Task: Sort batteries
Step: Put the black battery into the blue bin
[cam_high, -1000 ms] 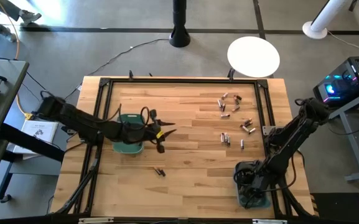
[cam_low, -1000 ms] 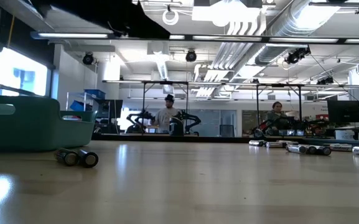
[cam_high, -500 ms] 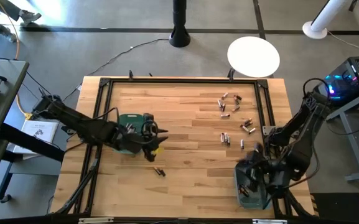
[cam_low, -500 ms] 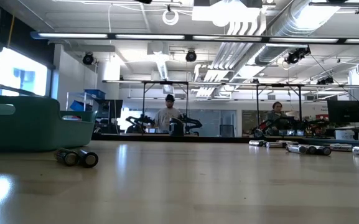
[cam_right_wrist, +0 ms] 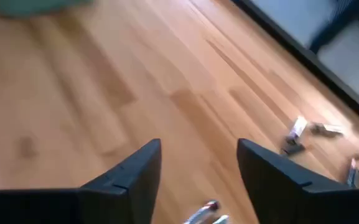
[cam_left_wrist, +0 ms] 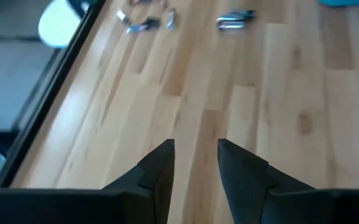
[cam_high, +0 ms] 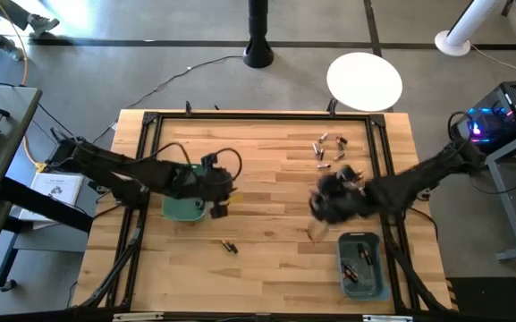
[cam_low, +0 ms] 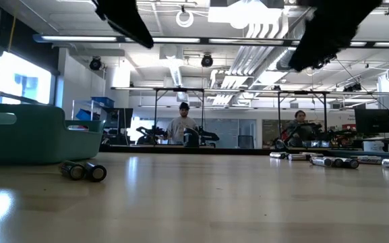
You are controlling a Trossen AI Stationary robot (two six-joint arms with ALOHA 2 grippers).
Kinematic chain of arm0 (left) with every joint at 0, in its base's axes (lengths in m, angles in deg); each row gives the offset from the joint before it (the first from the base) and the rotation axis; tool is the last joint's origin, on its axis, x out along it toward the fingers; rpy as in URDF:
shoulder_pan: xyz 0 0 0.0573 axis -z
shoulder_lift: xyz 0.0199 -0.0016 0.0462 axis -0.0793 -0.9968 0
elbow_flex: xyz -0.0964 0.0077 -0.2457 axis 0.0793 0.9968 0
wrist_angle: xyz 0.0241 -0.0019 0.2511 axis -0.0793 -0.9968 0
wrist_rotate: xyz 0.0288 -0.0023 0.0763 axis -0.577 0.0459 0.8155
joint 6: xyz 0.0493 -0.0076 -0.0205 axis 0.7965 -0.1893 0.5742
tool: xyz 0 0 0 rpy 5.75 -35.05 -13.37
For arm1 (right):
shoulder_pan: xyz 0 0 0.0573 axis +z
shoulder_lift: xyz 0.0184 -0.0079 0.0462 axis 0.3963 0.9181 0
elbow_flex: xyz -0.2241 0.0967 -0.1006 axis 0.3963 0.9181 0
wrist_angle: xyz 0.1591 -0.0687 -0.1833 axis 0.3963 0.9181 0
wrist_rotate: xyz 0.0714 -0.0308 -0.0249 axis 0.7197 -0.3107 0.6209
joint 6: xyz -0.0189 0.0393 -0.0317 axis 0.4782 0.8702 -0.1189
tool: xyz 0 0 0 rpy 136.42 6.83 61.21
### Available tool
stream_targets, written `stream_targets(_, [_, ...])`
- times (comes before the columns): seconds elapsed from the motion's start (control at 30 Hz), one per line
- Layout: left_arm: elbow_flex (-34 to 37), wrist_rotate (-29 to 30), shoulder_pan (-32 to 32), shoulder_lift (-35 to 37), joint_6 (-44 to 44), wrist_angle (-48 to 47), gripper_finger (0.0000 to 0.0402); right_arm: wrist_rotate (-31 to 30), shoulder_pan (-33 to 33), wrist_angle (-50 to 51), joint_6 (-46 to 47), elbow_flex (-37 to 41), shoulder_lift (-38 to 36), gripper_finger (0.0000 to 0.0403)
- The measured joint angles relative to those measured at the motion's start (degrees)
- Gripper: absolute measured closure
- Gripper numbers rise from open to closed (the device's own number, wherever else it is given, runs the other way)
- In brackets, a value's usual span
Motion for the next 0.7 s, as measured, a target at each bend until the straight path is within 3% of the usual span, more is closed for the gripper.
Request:
stream_targets(0.1, [2.75,-0.54,-2.73,-0.02,-2.88,1.31,0.0276,9.9,-12.17,-1.0,-6.95,0.7,0.06,0.016])
stream_targets(0.2, [5.89,-1.76,-3.9,-0.02,-4.96,1.71,0.0273,20.95,-23.09,-1.91,-20.39,2.31,0.46,0.0147])
stream_targets(0.37, [10.28,-3.87,-2.32,-0.04,-7.28,2.53,0.0273,28.54,-38.55,-1.49,-32.81,3.17,2.81,0.0148])
stream_targets(0.5, [13.11,-3.85,-0.94,-0.07,-8.31,5.92,0.0273,34.48,-47.19,-3.21,-35.58,3.22,7.9,0.0148])
stream_targets(0.7, [15.24,-3.81,-0.6,-0.03,-8.3,11.23,0.0273,39.83,-55.11,-7.85,-25.34,3.15,16.99,0.0148])
